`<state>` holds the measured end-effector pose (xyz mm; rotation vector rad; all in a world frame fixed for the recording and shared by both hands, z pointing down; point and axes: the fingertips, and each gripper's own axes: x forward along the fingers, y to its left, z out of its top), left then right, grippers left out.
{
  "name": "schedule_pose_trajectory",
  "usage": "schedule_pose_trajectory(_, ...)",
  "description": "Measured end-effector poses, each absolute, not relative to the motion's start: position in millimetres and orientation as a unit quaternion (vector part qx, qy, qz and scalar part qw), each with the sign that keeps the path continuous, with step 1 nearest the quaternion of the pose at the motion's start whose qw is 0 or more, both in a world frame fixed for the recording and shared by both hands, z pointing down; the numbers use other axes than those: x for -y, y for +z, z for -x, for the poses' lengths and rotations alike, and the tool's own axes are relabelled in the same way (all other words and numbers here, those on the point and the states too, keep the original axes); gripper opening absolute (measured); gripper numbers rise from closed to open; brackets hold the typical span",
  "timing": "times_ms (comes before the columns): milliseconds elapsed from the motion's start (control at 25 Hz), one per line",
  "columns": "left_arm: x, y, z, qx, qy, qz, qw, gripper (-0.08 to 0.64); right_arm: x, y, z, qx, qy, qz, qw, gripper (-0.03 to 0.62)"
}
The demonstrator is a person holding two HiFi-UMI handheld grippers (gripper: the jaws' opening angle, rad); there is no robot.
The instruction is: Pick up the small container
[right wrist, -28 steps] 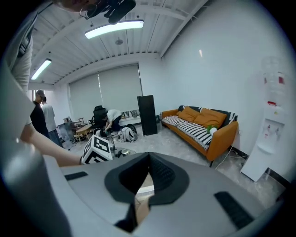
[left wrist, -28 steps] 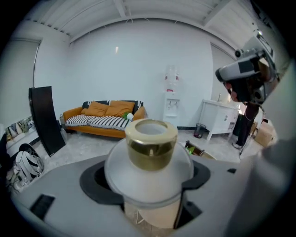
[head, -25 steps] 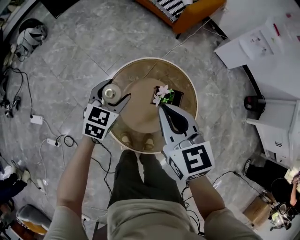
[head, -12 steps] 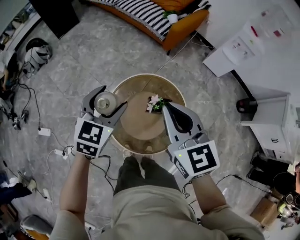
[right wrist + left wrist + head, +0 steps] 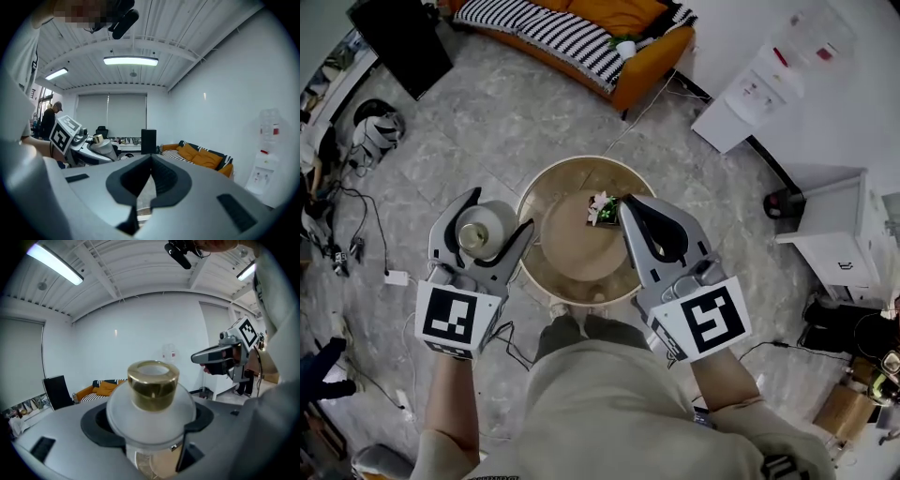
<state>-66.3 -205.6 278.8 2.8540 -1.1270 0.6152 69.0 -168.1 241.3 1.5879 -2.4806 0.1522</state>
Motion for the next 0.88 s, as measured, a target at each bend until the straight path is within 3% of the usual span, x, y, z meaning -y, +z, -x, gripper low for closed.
schedule_pose_trajectory(320,160.4,258.3,68.0,0.338,0.194,-0.921,0.004,0.336,141.3,232.9,-60.0,0.838,0.047,-0.532,0.110,-0.003)
schedule_pose_trajectory(880,122.3,299.9,86.1,0.339,0.232,-0.911,0.031,0.336,124.8,288.0,-58.6,0.823,0.073,-0.534,0.180,-0.005)
